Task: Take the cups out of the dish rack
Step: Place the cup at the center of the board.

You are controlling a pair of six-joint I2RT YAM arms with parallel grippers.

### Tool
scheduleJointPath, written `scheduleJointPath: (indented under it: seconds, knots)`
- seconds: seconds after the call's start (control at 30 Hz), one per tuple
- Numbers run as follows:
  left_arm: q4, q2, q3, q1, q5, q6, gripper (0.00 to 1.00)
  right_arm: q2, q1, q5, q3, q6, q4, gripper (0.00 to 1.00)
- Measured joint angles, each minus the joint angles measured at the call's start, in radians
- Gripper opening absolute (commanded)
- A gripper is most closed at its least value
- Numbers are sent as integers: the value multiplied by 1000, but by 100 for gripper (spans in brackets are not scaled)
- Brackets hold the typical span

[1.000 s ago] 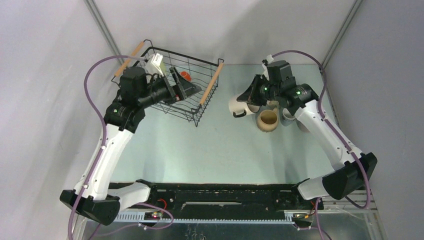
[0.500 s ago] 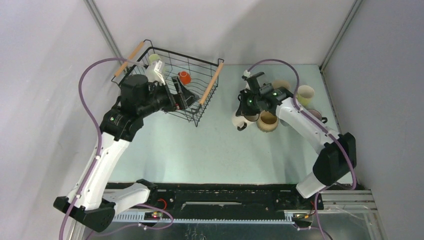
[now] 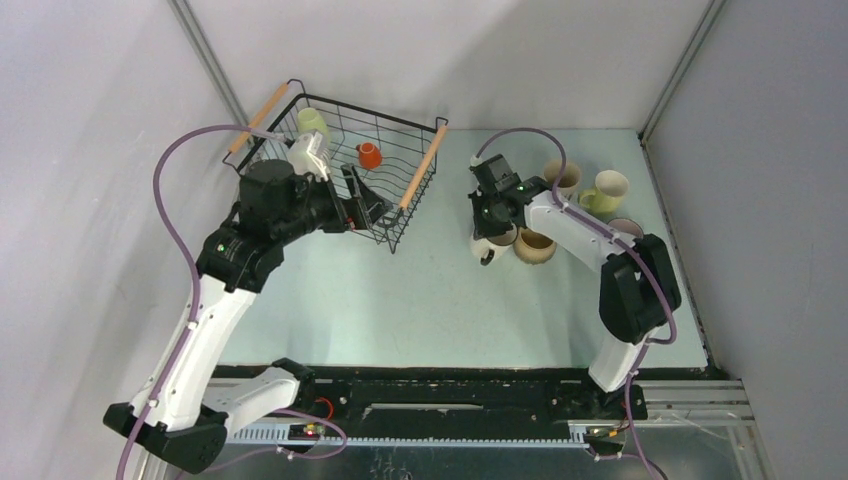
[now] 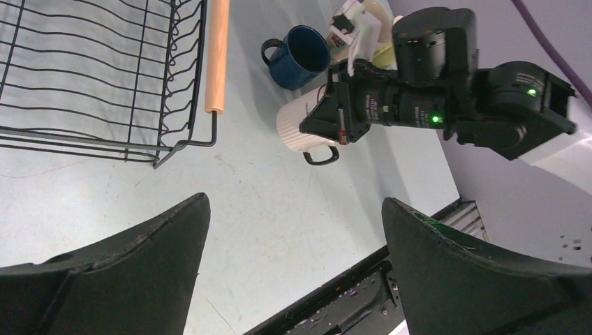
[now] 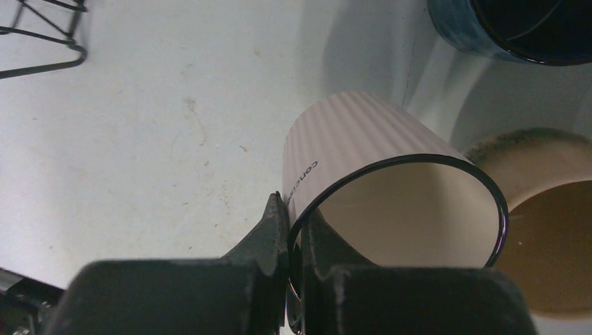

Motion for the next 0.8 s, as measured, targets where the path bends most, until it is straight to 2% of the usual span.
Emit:
scheduleJointPath:
  seconds: [0.3, 0.53, 0.8]
  knots:
    - [-6, -9, -3, 0, -7, 10, 100, 113, 16, 60, 57, -21, -18, 0]
    - [-3, -12, -39, 0, -20, 8, 100, 158, 32, 124, 120, -25, -63, 7]
    - [17, -13, -51, 0, -20, 1, 100, 197, 41, 163, 140, -28, -105, 26]
